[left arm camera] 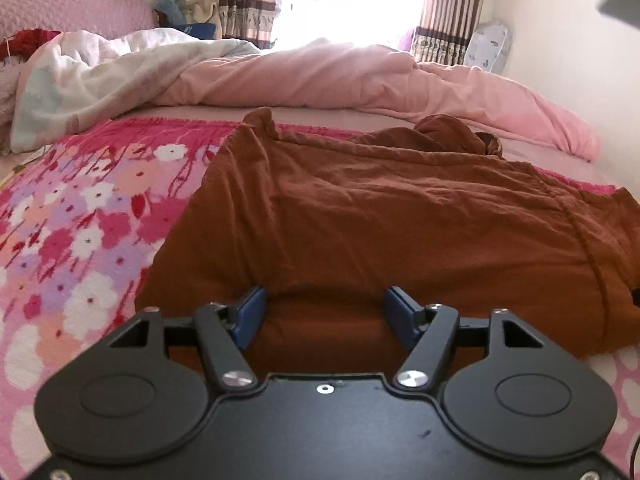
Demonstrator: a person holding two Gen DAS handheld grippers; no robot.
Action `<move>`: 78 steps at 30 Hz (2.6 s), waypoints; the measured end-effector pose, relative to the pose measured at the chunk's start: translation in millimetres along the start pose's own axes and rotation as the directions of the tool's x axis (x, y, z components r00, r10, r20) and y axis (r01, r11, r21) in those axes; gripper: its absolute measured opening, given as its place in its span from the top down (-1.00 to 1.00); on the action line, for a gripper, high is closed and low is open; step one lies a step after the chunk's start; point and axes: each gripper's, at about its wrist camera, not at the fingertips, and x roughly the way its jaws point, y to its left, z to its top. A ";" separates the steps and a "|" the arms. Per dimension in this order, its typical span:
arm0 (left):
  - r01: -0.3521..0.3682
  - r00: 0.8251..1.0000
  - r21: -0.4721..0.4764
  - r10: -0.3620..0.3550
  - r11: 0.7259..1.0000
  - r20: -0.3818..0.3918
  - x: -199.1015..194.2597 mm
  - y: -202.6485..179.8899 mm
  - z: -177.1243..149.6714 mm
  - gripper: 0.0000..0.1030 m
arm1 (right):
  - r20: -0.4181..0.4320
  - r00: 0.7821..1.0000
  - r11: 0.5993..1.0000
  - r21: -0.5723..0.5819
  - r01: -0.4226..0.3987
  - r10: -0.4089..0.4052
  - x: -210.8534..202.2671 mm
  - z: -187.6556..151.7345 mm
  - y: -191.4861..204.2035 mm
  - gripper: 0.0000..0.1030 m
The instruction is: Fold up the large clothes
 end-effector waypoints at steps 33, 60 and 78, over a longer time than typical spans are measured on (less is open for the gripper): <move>0.100 0.993 -0.476 -0.057 0.874 0.103 -48.2 64.3 -30.4 -0.68 | -0.010 0.999 0.999 -0.040 -0.033 0.033 0.0 -10.5 123.9 0.14; 0.088 0.995 -0.611 -0.038 0.787 0.094 28.8 72.4 5.4 -0.70 | -0.024 0.999 0.998 -0.055 -0.043 0.041 10.3 -15.3 130.0 0.07; 0.098 0.995 -0.572 -0.060 0.814 0.086 31.6 69.0 8.8 0.14 | -0.015 0.999 0.998 -0.053 -0.042 0.041 12.3 -16.9 128.9 0.07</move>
